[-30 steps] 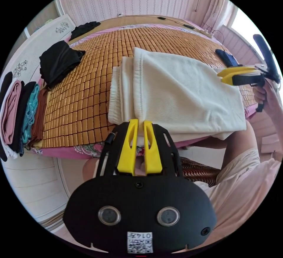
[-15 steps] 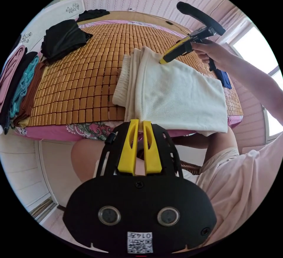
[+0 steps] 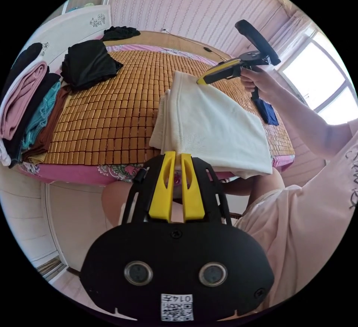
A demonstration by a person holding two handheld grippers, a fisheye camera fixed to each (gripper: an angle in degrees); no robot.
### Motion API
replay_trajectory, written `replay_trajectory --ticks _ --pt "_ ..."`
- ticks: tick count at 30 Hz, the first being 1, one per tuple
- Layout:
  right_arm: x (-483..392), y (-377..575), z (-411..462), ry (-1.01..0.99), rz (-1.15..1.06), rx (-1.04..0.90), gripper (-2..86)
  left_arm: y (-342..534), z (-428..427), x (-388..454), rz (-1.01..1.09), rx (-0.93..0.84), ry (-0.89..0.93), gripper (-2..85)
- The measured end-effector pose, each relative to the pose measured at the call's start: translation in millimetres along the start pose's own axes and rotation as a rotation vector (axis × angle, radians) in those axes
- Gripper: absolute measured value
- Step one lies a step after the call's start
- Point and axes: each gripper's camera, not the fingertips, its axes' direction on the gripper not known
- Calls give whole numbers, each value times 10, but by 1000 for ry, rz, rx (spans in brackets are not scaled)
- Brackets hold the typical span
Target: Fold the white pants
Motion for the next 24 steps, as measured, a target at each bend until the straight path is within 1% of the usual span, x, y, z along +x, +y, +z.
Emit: replay_trajectory --ticks 1,2,3,4,5,6,7,8,10,11,12,13,15,16,17,18,19,21,24 --pt "11 -19 52 3 -8 -10 11 -20 97 -61 -12 -35 -3 37" --pt "66 -58 220 12 -10 -43 32 -38 262 -150 -37 -75 8 49" --pt "162 -88 436 9 5 -82 72 -45 359 -200 -56 -103 18 55" --pt "220 -102 539 -4 23 -106 102 -75 543 -290 -91 -187 38 71" --pt "323 -127 702 -61 53 -157 155 -111 663 -341 -101 -256 57 84" --pt "399 -134 794 -142 78 -163 201 -126 690 -350 -101 -275 71 89" --pt "429 -131 827 -178 91 -159 204 -149 689 -332 -75 -269 105 96" --pt "462 -117 889 -220 101 -138 209 -165 658 -303 -55 -243 96 100" --pt "487 -108 1040 -181 108 -150 187 -184 635 -265 -27 -201 63 103" --pt "500 -109 1176 -151 103 -188 174 -207 651 -256 -19 -176 44 103" --pt "523 -104 1267 -173 103 -206 159 -222 674 -254 -14 -169 43 103" --pt "540 -96 1282 -176 110 -204 150 -258 753 -262 -17 -183 54 102" --pt "574 -15 1197 -164 118 -160 95 -310 922 -280 -27 -262 72 94" --pt "569 16 1158 -154 109 -146 84 -328 994 -284 -27 -292 84 80" --pt "557 79 1077 -131 86 -122 61 -347 1020 -290 -30 -304 111 60" --pt "542 129 993 -142 52 -102 58 -354 1020 -287 -25 -302 134 56" --pt "537 148 953 -135 42 -94 56 -352 998 -277 -23 -282 156 47" --pt "506 192 801 -126 -14 -75 53 -333 894 -214 -4 -238 144 42" --pt "538 158 630 -121 -30 -26 55 -353 494 -21 48 -129 74 41"
